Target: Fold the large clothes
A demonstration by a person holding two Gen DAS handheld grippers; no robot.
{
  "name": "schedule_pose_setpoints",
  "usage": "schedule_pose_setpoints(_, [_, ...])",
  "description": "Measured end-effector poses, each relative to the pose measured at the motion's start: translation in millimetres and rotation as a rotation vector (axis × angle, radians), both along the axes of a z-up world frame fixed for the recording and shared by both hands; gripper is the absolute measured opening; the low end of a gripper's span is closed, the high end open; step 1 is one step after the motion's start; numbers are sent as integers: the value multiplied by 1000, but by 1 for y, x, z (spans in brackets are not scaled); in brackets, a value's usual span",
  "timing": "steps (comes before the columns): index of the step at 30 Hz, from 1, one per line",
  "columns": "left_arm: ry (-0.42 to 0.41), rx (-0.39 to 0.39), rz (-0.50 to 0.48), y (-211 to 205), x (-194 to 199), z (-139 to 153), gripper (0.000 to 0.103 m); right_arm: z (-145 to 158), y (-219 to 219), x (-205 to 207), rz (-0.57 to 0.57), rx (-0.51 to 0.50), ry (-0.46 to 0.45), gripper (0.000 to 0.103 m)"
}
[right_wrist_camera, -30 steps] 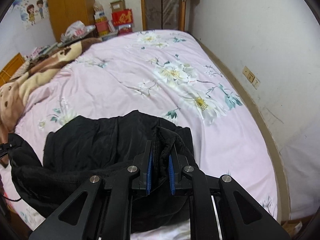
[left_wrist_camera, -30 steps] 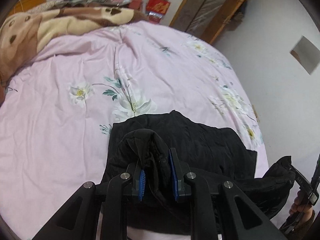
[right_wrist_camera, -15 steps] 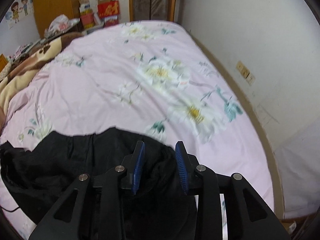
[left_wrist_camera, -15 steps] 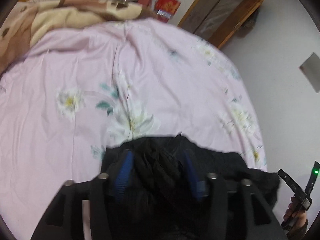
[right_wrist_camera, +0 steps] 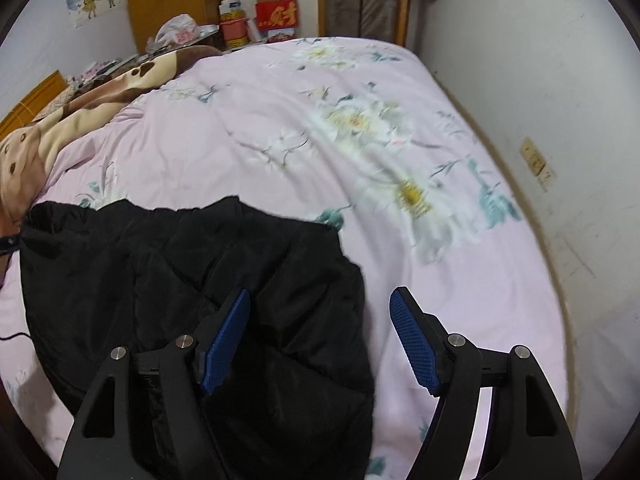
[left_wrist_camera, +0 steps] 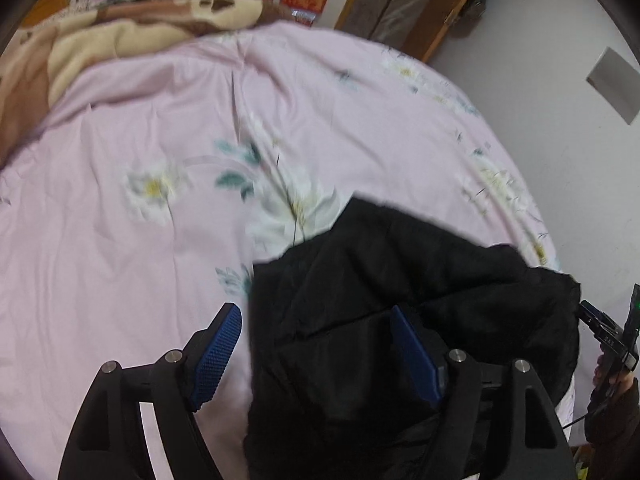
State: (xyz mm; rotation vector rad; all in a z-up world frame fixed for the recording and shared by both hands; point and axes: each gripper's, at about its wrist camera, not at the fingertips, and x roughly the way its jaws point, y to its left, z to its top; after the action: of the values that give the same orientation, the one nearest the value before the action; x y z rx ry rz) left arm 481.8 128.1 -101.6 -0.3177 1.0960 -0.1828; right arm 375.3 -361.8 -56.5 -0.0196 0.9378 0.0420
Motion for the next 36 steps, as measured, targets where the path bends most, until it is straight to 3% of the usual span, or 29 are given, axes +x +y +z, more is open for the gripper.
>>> schedule_pose_setpoints(4, [42,-39,-11,-13,8,-21,76,-17,-6,11,-19,115,31,72])
schedule_pose_setpoints(5, [47,-26,0,-15,9,-22,75,-19,-8,14,-31,148,30,67])
schedule_pose_setpoints(6, [37,-19,17,-16,9,-22,69,-20,-8,14,-44,154,30,61])
schedule_pose_setpoints(7, [24,-12,24,-17,8,-21,64,-21,-7,15,-63,155,32,47])
schedule_pose_setpoints(8, [18,6,25,-17,7,-20,47,-20,-5,15,-66,154,32,33])
schedule_pose_setpoints(9, [15,23,15,-19,7,-18,31,-19,-3,14,-64,147,28,25])
schedule_pose_setpoints(11, [3,61,6,-21,7,-11,22,-8,2,10,-48,105,-25,14])
schedule_pose_setpoints(13, [-48,78,13,-18,6,1,18,8,3,4,-52,79,-97,13])
schedule_pose_setpoints(15, [-104,42,48,-9,7,15,18,25,1,1,-63,91,-168,13])
schedule_pose_setpoints(18, [-116,42,73,-7,15,15,18,33,7,11,-58,44,-195,13])
schedule_pose_setpoints(20, [-73,98,64,-15,24,-3,18,22,11,24,-58,1,-163,13])
schedule_pose_setpoints(23, [2,135,60,-24,35,-36,20,-18,11,46,-94,-37,-27,15])
schedule_pose_setpoints(27, [16,181,27,-33,38,-52,21,-57,16,58,-95,-108,79,17])
schedule_pose_setpoints(32, [45,185,32,-34,41,-63,24,-75,18,68,-90,-137,170,20])
schedule_pose_setpoints(35, [28,221,34,-38,41,-59,26,-75,22,71,-92,-175,196,23])
schedule_pose_setpoints(36, [23,199,54,-35,39,-54,27,-73,22,71,-100,-181,200,24])
